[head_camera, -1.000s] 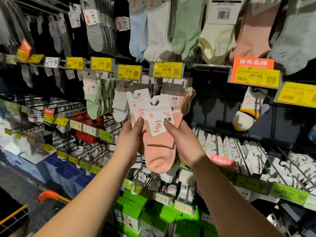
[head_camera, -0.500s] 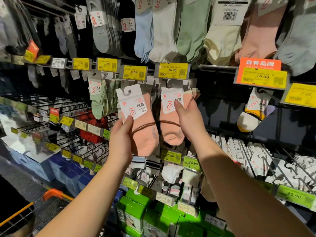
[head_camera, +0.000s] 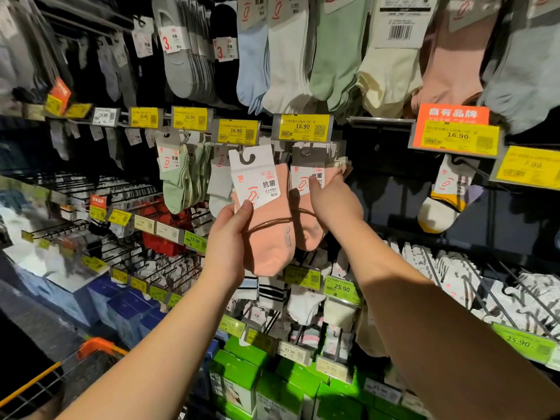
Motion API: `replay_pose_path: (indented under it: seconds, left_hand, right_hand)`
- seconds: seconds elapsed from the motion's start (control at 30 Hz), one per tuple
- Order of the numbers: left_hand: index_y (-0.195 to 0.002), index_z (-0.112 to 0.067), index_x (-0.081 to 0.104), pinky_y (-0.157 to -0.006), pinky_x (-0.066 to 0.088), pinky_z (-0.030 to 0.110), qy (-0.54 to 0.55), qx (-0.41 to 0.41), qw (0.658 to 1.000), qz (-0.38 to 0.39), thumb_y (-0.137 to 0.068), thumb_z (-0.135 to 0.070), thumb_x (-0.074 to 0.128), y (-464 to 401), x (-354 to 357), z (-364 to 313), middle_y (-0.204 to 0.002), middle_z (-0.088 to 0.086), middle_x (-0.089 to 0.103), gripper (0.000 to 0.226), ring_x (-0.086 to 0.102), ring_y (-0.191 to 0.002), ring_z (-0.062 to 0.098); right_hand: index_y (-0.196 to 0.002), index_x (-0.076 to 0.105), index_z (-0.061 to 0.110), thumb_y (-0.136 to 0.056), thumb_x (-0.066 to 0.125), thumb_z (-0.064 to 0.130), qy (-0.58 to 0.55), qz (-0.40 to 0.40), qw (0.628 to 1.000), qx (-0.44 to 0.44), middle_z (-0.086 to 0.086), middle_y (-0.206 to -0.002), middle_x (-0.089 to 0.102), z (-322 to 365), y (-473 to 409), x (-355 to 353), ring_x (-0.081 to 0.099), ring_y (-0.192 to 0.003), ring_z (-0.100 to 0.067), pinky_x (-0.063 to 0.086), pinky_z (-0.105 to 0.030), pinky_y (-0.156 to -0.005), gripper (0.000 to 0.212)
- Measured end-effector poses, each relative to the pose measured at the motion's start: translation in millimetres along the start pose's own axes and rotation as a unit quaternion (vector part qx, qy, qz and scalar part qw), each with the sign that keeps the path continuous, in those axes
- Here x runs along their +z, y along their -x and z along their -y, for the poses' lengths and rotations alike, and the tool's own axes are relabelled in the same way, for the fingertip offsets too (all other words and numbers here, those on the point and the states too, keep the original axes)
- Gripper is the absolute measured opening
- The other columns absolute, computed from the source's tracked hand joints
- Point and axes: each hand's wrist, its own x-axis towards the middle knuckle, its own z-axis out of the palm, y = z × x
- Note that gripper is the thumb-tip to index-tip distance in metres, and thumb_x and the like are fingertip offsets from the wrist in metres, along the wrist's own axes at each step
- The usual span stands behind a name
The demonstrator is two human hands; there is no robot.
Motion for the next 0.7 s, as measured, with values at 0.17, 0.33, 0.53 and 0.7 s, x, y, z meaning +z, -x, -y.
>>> replay_pose_path:
  seconds: [0.17, 0.33, 0.53, 0.7]
  left_hand:
    - [-0.108, -0.010, 0.063, -0.078, 0.055, 0.035, -0.006, -0.006, 1.000, 0.024, -0.100, -0.017, 0.056, 3, 4, 1, -0.093, 0.005, 0.076, 0.013, 0.071, -0.081, 0.020]
    - [-0.117, -0.005, 0.060, -0.072, 0.055, 0.031, -0.014, -0.026, 0.999, 0.043, -0.100, -0.017, 0.055, 3, 5, 5, -0.094, 0.007, 0.075, 0.022, 0.071, -0.079, 0.019]
    - [-0.112, -0.007, 0.067, -0.078, 0.057, 0.034, -0.005, -0.052, 0.996, 0.066, -0.099, -0.016, 0.056, -1, 21, 10, -0.098, 0.009, 0.076, 0.019, 0.072, -0.084, 0.021]
    - [-0.105, -0.013, 0.063, -0.071, 0.058, 0.034, -0.077, -0.021, 0.996, 0.044, -0.096, -0.022, 0.063, -15, 34, 11, -0.088, 0.004, 0.076, 0.012, 0.071, -0.079, 0.022]
  right_hand:
    - [-0.142, 0.037, 0.012, -0.095, 0.035, 0.069, 0.031, 0.015, 0.999, 0.006, -0.010, -0.132, 0.058, -12, 6, -3, 0.060, -0.114, -0.034, 0.047, -0.039, -0.077, 0.074]
    - [-0.117, 0.050, 0.021, -0.095, 0.050, 0.059, -0.131, -0.085, 0.986, -0.065, 0.001, -0.121, 0.052, -29, 42, -9, 0.054, -0.115, -0.021, 0.049, -0.042, -0.090, 0.044]
    - [-0.106, 0.059, 0.025, -0.100, 0.046, 0.053, -0.266, 0.098, 0.954, -0.101, 0.018, -0.095, 0.062, -16, 72, -12, 0.059, -0.084, -0.001, 0.042, -0.020, -0.064, 0.031]
    - [-0.123, 0.061, 0.020, -0.100, 0.052, 0.045, -0.241, 0.053, 0.962, -0.113, 0.012, -0.108, 0.063, -12, 51, -11, 0.058, -0.094, -0.009, 0.038, -0.013, -0.063, 0.035]
